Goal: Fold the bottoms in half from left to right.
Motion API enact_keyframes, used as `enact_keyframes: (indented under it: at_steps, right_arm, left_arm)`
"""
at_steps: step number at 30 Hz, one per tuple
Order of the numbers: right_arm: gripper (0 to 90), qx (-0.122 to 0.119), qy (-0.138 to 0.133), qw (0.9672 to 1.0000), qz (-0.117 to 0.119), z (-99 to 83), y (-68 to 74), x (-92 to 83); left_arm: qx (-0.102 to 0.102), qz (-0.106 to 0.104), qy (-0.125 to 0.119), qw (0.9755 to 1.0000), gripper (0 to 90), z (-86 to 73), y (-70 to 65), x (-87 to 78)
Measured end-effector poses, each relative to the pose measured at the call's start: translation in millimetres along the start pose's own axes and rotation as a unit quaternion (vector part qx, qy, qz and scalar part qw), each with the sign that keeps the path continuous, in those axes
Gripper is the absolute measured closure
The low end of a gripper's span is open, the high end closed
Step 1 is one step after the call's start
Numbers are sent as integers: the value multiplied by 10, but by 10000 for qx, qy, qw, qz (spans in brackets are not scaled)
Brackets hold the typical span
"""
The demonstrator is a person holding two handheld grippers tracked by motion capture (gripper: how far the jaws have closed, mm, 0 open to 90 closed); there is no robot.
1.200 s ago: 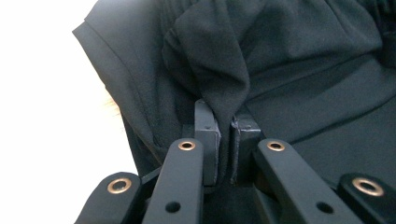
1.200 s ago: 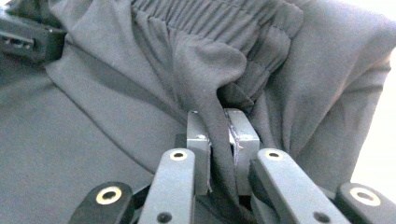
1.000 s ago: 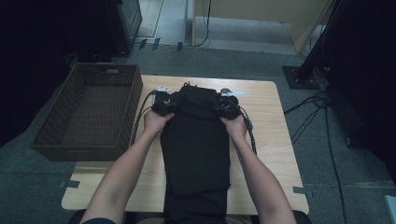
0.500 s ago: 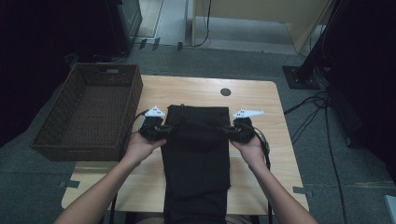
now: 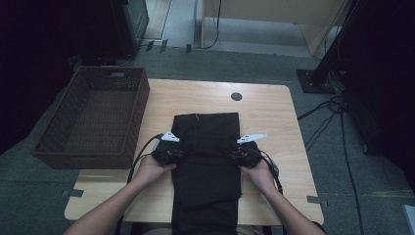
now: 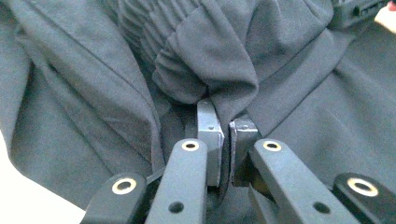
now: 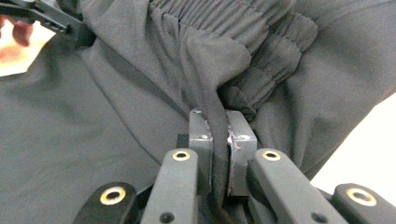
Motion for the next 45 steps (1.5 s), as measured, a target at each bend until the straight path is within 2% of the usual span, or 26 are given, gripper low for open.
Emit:
enact_keyframes:
  at_steps: [3, 4, 8, 9, 11, 13, 14, 16, 19, 21, 25, 26, 27, 29, 31, 32, 33, 35, 36, 38, 40, 41, 42, 43, 44, 45]
  right_arm:
    - [839, 96, -150, 9998, -130, 82, -69, 87]
    - [839, 94, -158, 9997, -151, 124, -96, 122]
    - [836, 261, -227, 9990, -279, 331, -239, 300]
    - [836, 261, -227, 9990, -279, 331, -239, 300]
    - [832, 273, -266, 9984, -420, 504, -373, 442]
    - [832, 371, -295, 9976, -512, 612, -450, 532]
    - [831, 405, -309, 9973, -536, 663, -475, 575]
    - [826, 350, -336, 9968, -642, 754, -526, 651]
    - [813, 295, -406, 9948, -891, 872, -585, 753]
    - [813, 377, -451, 9931, -1011, 924, -609, 802]
    - [813, 495, -588, 9914, -1061, 944, -626, 837]
    - [824, 666, -520, 9917, -974, 950, -641, 826]
    - [824, 666, -520, 9917, -974, 950, -641, 826]
    - [847, 838, -366, 9926, -797, 1036, -640, 725]
    - [849, 824, -410, 9928, -768, 1073, -633, 675]
    - [851, 714, -614, 9929, -721, 1179, -600, 493]
    - [851, 644, -702, 9930, -694, 1223, -572, 389]
    - [850, 432, -811, 9937, -636, 1253, -500, 153]
    - [850, 411, -842, 9939, -587, 1243, -469, 78]
    - [850, 344, -910, 9943, -438, 1178, -380, -88]
    - [849, 237, -909, 9952, -286, 1066, -271, -211]
    - [849, 237, -909, 9952, -286, 1066, -271, -211]
    - [848, 177, -882, 9957, -239, 991, -222, -256]
    - [848, 201, -875, 9959, -129, 888, -170, -297]
    - [848, 364, -817, 9959, 93, 743, -95, -330]
    - [848, 397, -788, 9960, 167, 661, -51, -336]
  left_arm:
    - [-40, 102, -127, 9999, 865, 63, 86, 24]
    - [-15, 253, -204, 9995, 863, 153, 196, 52]
    - [-93, 577, -296, 9979, 849, 385, 454, 123]
    - [-93, 577, -296, 9979, 848, 385, 454, 123]
    - [-179, 694, -324, 9969, 847, 552, 639, 172]
    - [-212, 741, -329, 9965, 847, 601, 693, 187]
    - [-190, 898, -339, 9952, 847, 690, 791, 212]
    - [-226, 1017, -363, 9939, 846, 769, 878, 235]
    - [-370, 1157, -415, 9917, 843, 859, 980, 257]
    - [-428, 1187, -481, 9908, 842, 884, 1014, 265]
    - [-589, 1106, -586, 9904, 841, 891, 1040, 255]
    - [-660, 1021, -600, 9908, 857, 914, 1034, 219]
    - [-660, 1021, -600, 9908, 865, 914, 1034, 219]
    - [-482, 929, -888, 9905, 874, 1033, 943, 73]
    - [-432, 859, -1014, 9902, 874, 1077, 885, 11]
    - [-272, 732, -1101, 9909, 875, 1129, 749, -114]
    - [-272, 732, -1101, 9909, 875, 1129, 749, -114]
    - [-76, 617, -1142, 9915, 874, 1132, 574, -266]
    - [9, 482, -1193, 9917, 874, 1091, 428, -378]
    - [93, 349, -1176, 9924, 873, 998, 275, -466]
    - [181, 228, -1048, 9941, 872, 857, 141, -509]
    - [181, 228, -1048, 9941, 872, 857, 141, -509]
    - [208, 151, -966, 9950, 872, 752, 67, -517]
    - [227, 98, -895, 9957, 872, 664, 16, -514]
    - [143, 4, -769, 9969, 872, 520, -55, -497]
    - [143, 4, -769, 9969, 872, 520, -55, -497]
Point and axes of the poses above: each handheld gripper's, and its own axes: x roughly forward along the jaws, z roughly out of its top, y roughly to its left, the point moved 6 cm from there along x, roughly forward along the jaws, and after that the axes turned 13 degrees about -z, right-handed, at the moved point
